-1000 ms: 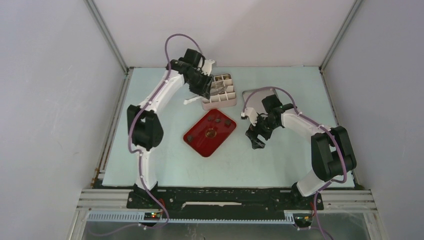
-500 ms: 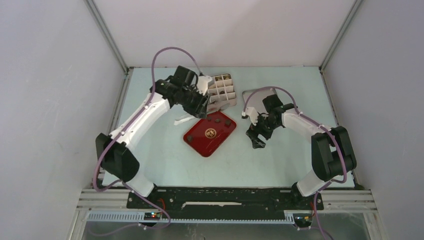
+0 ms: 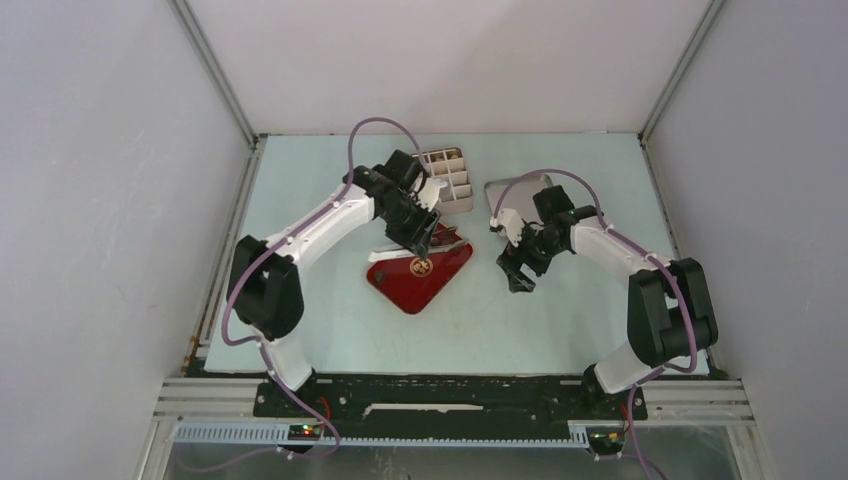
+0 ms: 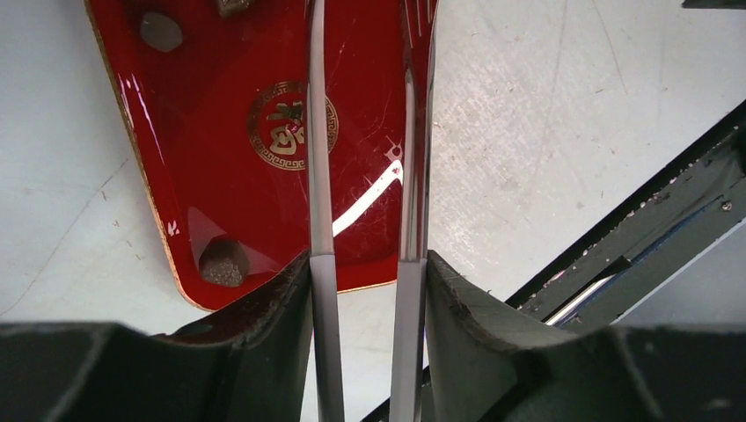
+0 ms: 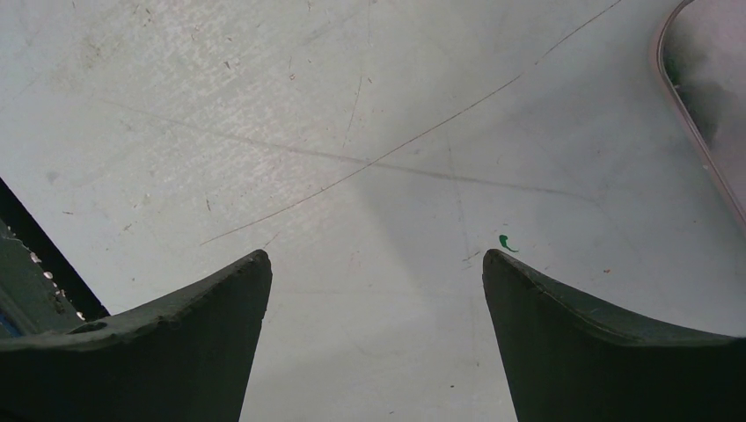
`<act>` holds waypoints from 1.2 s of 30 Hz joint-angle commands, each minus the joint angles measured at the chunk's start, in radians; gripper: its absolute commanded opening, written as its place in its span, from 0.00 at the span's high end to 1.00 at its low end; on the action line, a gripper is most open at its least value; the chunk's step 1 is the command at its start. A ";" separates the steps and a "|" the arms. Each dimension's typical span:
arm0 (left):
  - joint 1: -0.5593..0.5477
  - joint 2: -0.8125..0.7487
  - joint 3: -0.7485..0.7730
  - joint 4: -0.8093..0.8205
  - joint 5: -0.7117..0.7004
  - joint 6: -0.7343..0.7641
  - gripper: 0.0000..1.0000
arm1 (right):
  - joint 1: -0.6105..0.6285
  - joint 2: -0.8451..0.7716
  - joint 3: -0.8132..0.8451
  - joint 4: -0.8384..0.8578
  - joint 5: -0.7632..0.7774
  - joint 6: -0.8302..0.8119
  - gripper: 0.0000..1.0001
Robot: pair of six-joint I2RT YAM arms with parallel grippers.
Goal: Pack the chocolate
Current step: Pick up the fake chocolate from the plate.
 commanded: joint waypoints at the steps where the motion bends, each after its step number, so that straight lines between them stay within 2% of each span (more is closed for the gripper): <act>1: -0.010 0.020 0.015 0.020 -0.009 -0.035 0.51 | -0.003 -0.032 0.036 0.013 -0.012 0.000 0.08; 11: -0.015 0.095 0.055 -0.006 -0.007 -0.037 0.51 | -0.003 -0.029 0.036 0.009 -0.014 -0.005 0.08; 15: -0.016 0.098 0.060 -0.010 -0.006 -0.031 0.60 | -0.004 -0.031 0.037 0.007 -0.015 -0.005 0.08; 18: -0.016 0.088 0.064 -0.014 -0.012 -0.020 0.71 | -0.007 -0.030 0.036 0.007 -0.015 -0.005 0.08; 22: -0.015 0.061 0.078 -0.039 -0.034 0.007 0.78 | -0.007 -0.029 0.037 0.007 -0.017 -0.005 0.08; 30: -0.010 0.036 0.220 -0.106 -0.095 0.090 0.80 | -0.005 -0.021 0.037 0.006 -0.021 -0.007 0.08; 36: 0.039 0.141 0.386 -0.076 -0.111 0.061 0.80 | -0.006 -0.023 0.037 0.006 -0.017 -0.005 0.08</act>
